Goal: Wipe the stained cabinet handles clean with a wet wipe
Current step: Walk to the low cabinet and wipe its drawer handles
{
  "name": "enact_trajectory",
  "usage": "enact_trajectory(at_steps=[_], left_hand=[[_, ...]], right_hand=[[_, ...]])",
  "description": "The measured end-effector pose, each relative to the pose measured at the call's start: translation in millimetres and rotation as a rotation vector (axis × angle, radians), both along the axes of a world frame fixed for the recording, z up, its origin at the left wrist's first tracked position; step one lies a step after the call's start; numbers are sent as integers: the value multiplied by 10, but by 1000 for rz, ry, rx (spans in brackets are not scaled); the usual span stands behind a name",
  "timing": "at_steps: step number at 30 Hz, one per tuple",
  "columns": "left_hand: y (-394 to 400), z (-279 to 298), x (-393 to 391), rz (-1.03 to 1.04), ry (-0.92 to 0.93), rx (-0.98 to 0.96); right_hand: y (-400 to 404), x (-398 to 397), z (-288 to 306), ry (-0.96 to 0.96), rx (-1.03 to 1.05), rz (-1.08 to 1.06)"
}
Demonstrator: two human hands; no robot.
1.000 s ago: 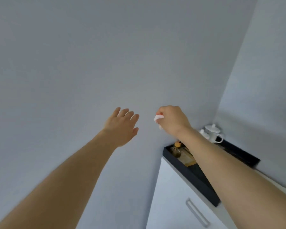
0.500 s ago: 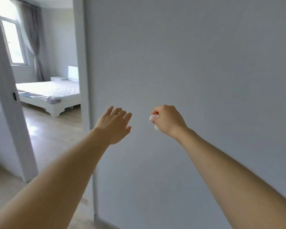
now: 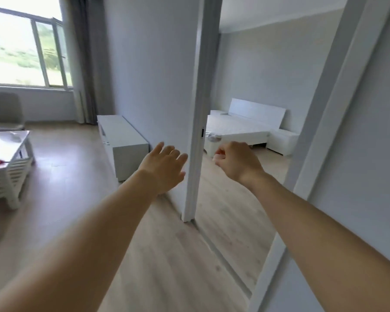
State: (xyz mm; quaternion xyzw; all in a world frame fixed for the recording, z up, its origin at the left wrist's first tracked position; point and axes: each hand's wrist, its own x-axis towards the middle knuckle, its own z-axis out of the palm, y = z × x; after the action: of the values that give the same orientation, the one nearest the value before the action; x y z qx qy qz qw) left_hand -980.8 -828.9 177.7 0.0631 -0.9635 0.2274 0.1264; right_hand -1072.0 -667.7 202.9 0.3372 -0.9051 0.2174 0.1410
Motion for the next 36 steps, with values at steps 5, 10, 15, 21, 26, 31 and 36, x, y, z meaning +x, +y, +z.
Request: enact_trajectory(at_steps=[5,10,15,21,26,31,36], left_hand=[[-1072,-126,65,142,-6,29],[-2264,-96,11,233,-25,-17],[-3543,-29,-248,369,19,89],[-4954,-404,-254,473,9,141],[-6251,-596,-377,550,35,193],[-7597,-617,-732,482,33,165],[-8927,-424,-1168,411,-43,104]], right_hand=[[-1231,-130,-133,4,33,146],[-2520,-429,-227,-48,-34,256],[-3794,-795,-264,-87,-99,335],[-5334,-1065,-382,-155,-23,425],[-6722,-1218,-508,-127,-4,488],[-8134,-1479,-652,-145,-12,458],[-9369,-1882,-544,-193,-54,360]])
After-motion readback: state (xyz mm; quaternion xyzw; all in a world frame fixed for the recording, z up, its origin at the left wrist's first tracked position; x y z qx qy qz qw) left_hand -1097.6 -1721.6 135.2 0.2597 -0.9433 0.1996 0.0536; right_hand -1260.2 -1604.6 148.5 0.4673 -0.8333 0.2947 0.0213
